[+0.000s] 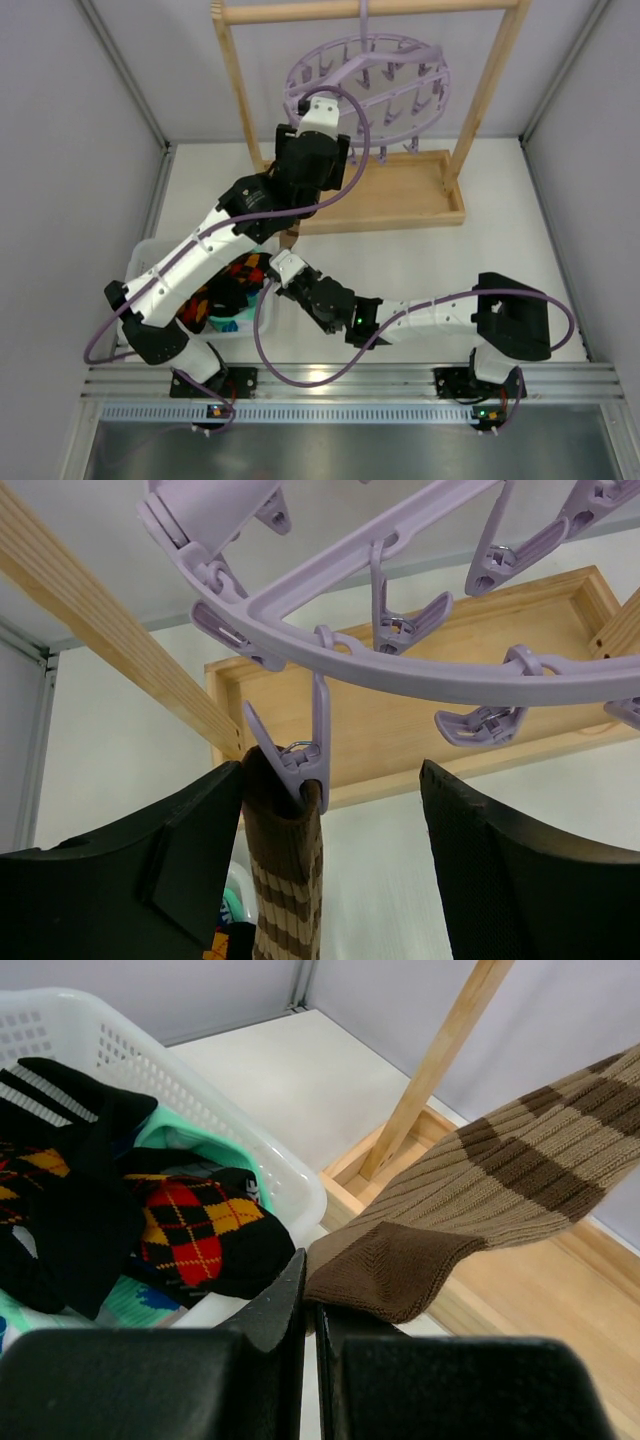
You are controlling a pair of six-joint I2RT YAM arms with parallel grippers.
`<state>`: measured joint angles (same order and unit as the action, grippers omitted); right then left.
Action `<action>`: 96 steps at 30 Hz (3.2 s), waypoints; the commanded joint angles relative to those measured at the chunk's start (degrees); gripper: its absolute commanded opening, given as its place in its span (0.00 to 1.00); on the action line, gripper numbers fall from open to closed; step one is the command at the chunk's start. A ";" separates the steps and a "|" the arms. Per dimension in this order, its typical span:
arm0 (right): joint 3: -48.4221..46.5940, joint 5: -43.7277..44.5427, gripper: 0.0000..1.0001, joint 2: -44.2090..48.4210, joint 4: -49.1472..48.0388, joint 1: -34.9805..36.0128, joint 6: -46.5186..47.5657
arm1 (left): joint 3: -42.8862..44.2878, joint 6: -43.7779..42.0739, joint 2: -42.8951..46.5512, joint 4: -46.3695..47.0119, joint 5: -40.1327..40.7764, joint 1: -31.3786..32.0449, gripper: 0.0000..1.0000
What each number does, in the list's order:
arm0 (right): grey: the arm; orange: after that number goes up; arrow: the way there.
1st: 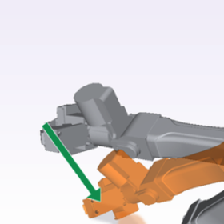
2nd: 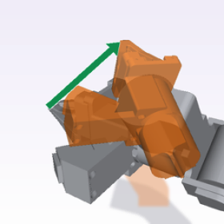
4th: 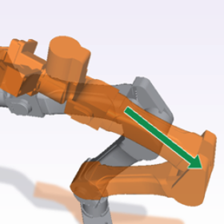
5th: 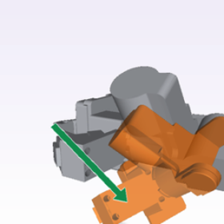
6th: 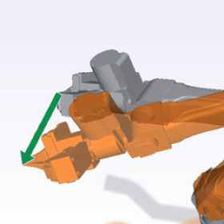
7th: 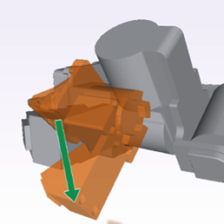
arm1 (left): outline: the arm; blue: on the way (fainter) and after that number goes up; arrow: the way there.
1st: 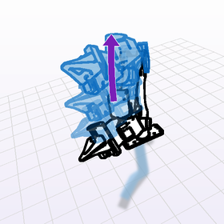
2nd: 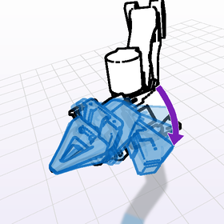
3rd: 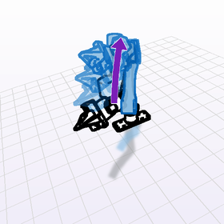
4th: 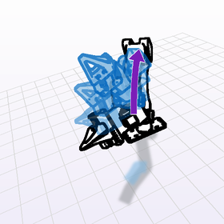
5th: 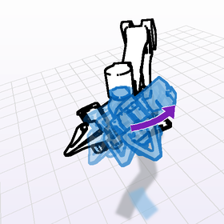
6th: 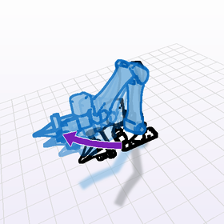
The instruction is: Remove the socks clipped to the hanger
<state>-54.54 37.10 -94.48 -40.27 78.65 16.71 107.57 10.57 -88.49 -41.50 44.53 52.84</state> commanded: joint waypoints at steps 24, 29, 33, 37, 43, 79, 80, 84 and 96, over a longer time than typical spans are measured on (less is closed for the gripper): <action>0.84 -2.12 0.00 0.79 -2.62 2.65 -0.10 | 4.84 -3.36 -4.76 7.83 -1.03 -4.15 0.40; 1.02 -2.03 0.00 0.70 -2.88 2.73 -0.10 | 5.63 -3.45 -5.56 7.75 -0.85 -4.15 0.31; 1.46 -2.03 0.00 0.61 -3.32 2.73 -0.19 | 5.90 -3.89 -5.99 7.75 -0.59 -4.06 0.19; 2.51 -1.68 0.00 1.13 -4.02 2.65 -0.27 | 5.64 -3.54 -5.73 7.66 -1.11 -4.15 0.12; 8.39 -0.01 0.00 7.28 -4.46 2.56 -1.94 | 3.00 -2.40 -2.67 7.57 -2.78 -4.06 0.58; -18.18 -70.61 0.00 7.75 29.99 -8.51 2.64 | -36.13 7.98 55.53 7.13 12.30 -4.06 0.98; -20.84 -72.85 0.00 3.03 29.99 -9.82 1.67 | -35.50 7.89 54.92 7.13 13.55 -4.06 0.98; -34.38 -79.28 0.00 -8.16 33.23 -10.80 -0.44 | -33.04 7.54 54.03 7.13 16.81 -4.06 0.98; -51.45 -65.16 0.02 -39.28 25.85 -16.78 -19.96 | -34.70 6.66 56.49 7.13 19.45 -4.06 0.98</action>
<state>-103.57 -35.46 -130.82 -12.32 63.16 0.91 73.12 17.89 -32.69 -35.97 62.08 48.86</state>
